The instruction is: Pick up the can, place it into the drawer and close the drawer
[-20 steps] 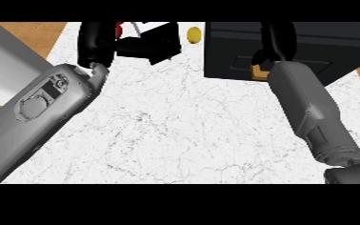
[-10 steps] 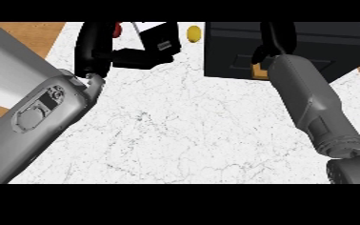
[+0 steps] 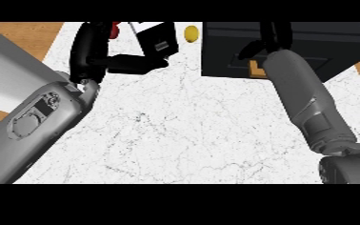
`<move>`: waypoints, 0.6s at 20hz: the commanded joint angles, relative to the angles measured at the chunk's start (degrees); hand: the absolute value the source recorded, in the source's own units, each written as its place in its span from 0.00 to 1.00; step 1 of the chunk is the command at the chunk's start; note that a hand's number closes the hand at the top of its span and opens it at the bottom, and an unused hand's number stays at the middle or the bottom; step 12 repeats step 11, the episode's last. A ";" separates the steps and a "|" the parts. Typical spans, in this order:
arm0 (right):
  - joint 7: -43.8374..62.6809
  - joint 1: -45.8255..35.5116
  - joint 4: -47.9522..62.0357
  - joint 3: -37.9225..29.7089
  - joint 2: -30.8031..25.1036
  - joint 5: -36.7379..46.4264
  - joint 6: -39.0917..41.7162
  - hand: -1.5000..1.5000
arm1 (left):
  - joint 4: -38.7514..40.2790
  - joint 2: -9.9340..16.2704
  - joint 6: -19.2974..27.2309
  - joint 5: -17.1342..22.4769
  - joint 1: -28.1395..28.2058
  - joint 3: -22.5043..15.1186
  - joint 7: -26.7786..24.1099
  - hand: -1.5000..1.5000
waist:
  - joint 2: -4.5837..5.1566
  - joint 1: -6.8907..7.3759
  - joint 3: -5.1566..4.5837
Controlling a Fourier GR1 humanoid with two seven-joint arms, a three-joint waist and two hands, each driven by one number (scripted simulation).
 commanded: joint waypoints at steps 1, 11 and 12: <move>-2.00 -4.86 -2.30 -6.16 5.02 -8.10 0.89 0.00 | 0.27 0.84 -1.03 -0.20 2.13 1.10 -1.89 0.00 | -0.42 0.98 -0.20; -8.37 -4.94 -2.48 -15.49 3.45 -19.78 10.40 0.00 | -4.27 1.18 -0.05 -1.44 8.35 1.99 -2.51 0.00 | -1.11 -0.65 -0.30; -8.37 -4.94 -2.48 -15.49 3.45 -19.78 10.40 0.00 | -4.27 1.18 -0.05 -1.44 8.35 1.99 -2.51 0.00 | -1.11 -0.65 -0.30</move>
